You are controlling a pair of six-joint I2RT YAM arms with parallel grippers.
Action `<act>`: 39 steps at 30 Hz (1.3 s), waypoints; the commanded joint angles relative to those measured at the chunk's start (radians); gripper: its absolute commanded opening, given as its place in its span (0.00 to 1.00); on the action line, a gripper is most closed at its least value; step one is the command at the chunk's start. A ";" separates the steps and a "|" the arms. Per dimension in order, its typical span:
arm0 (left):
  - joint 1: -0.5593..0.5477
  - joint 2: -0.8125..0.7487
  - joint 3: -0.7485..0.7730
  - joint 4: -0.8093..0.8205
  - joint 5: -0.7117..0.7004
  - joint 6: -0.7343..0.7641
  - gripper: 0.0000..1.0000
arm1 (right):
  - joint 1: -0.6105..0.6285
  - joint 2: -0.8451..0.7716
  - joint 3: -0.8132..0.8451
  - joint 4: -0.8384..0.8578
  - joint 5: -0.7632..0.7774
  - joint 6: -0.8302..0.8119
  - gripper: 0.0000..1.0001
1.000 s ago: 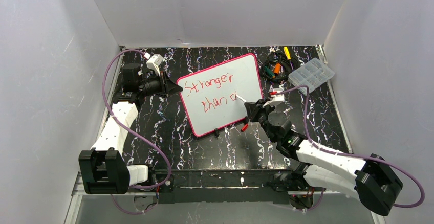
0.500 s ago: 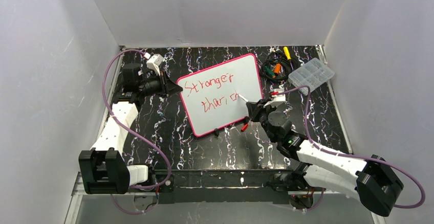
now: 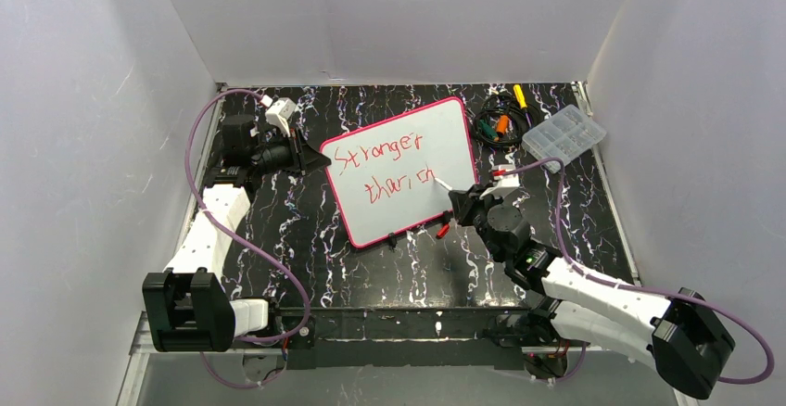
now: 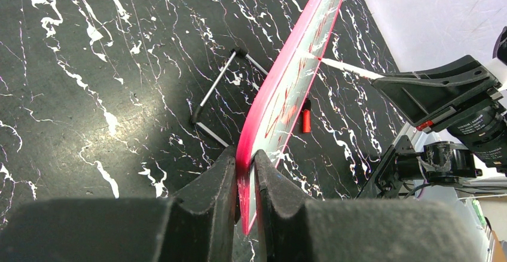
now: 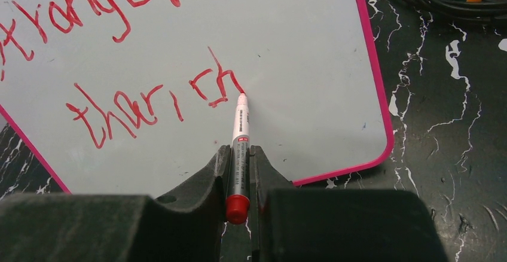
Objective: Write a sentence on the whiteboard
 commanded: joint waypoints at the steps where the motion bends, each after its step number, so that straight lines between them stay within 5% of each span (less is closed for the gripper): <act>1: -0.009 -0.027 -0.010 -0.014 0.003 0.008 0.00 | 0.000 -0.037 -0.009 0.056 0.002 0.005 0.01; 25: -0.009 -0.026 -0.010 -0.014 0.003 0.008 0.00 | -0.060 0.036 0.009 0.179 -0.002 -0.043 0.01; 39: -0.009 -0.026 -0.009 -0.014 0.003 0.008 0.00 | -0.061 0.033 0.002 0.099 -0.088 -0.023 0.01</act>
